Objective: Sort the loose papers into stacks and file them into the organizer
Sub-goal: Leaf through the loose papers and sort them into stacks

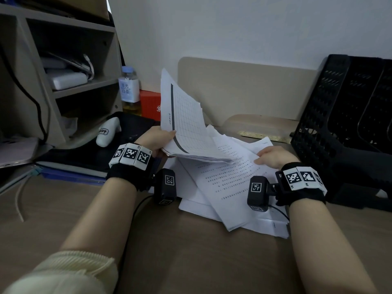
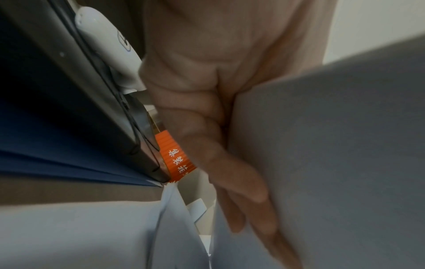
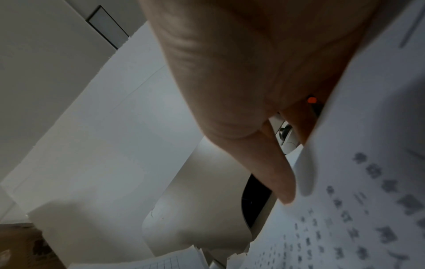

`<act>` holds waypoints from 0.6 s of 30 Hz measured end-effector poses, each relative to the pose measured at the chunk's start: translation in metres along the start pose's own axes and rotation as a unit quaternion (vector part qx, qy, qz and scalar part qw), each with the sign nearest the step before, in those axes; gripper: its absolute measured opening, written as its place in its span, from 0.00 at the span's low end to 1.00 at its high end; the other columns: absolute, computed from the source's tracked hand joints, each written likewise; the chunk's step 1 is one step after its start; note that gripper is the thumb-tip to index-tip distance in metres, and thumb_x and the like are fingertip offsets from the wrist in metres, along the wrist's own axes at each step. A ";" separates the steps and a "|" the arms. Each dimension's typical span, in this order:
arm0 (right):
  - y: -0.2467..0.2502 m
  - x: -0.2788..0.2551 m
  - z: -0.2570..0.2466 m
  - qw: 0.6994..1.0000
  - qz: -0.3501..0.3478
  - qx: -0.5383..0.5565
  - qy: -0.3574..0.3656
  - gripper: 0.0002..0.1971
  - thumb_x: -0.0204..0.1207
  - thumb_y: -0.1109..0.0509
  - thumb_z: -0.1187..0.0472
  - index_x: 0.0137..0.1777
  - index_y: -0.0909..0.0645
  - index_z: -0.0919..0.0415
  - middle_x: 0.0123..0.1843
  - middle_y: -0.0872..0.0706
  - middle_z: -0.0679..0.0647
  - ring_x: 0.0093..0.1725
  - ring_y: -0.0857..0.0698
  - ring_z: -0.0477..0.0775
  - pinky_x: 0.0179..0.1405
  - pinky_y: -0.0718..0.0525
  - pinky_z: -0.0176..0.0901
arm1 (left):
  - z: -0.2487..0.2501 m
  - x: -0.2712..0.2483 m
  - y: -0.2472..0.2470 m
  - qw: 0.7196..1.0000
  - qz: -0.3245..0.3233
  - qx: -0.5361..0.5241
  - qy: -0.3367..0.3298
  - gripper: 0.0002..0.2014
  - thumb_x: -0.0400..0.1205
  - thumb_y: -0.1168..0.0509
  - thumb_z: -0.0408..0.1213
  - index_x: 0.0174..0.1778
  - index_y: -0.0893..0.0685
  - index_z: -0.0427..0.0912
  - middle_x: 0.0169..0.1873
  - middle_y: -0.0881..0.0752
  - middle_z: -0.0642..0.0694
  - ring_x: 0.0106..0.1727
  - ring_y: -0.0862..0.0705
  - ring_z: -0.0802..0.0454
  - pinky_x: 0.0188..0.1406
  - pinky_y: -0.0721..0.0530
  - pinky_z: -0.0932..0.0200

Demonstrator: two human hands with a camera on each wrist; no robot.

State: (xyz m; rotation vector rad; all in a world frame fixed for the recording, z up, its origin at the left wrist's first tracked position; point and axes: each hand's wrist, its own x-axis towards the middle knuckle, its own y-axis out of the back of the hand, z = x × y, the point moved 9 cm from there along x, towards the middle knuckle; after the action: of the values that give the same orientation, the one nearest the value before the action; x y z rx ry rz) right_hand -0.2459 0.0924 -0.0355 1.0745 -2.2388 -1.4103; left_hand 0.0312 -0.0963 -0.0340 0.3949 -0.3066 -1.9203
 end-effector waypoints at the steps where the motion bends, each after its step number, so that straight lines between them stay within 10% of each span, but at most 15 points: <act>1: -0.002 -0.001 0.002 1.000 -0.009 -0.003 -0.010 0.21 0.80 0.31 0.60 0.72 0.23 0.65 0.75 0.25 0.59 0.74 0.27 0.59 0.70 0.29 0.45 | 0.001 0.000 0.000 1.000 -0.001 -0.002 -0.004 0.24 0.84 0.36 0.45 0.74 0.25 0.37 0.65 0.16 0.39 0.63 0.16 0.37 0.64 0.17 0.40; 9: 0.009 0.003 0.010 0.996 0.050 0.066 -0.041 0.18 0.76 0.28 0.63 0.63 0.20 0.70 0.62 0.17 0.62 0.61 0.18 0.62 0.54 0.21 0.46 | 0.016 -0.006 0.009 0.994 0.022 -0.105 -0.036 0.22 0.85 0.36 0.40 0.74 0.25 0.35 0.67 0.17 0.41 0.62 0.16 0.43 0.47 0.15 0.54; 13: 0.028 -0.001 0.013 0.973 0.153 0.174 -0.016 0.05 0.73 0.32 0.65 0.46 0.15 0.61 0.51 0.12 0.61 0.51 0.14 0.63 0.53 0.16 0.50 | 0.022 -0.008 0.017 0.986 0.034 -0.156 -0.055 0.21 0.84 0.35 0.41 0.73 0.23 0.37 0.66 0.15 0.42 0.62 0.15 0.43 0.64 0.16 0.44; 18: 0.041 -0.011 0.007 0.937 0.210 0.279 0.025 0.07 0.76 0.37 0.66 0.47 0.18 0.61 0.48 0.14 0.57 0.48 0.17 0.59 0.45 0.20 0.45 | 0.022 -0.010 0.017 0.987 0.031 -0.149 -0.051 0.22 0.84 0.35 0.42 0.73 0.23 0.37 0.66 0.16 0.42 0.63 0.16 0.42 0.66 0.18 0.42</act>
State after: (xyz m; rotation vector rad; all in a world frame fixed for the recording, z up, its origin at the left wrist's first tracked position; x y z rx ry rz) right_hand -0.2611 0.1148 -0.0020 0.6824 -2.6912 -0.5798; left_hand 0.0397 -0.0928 -0.0059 0.0875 -0.0940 -1.8916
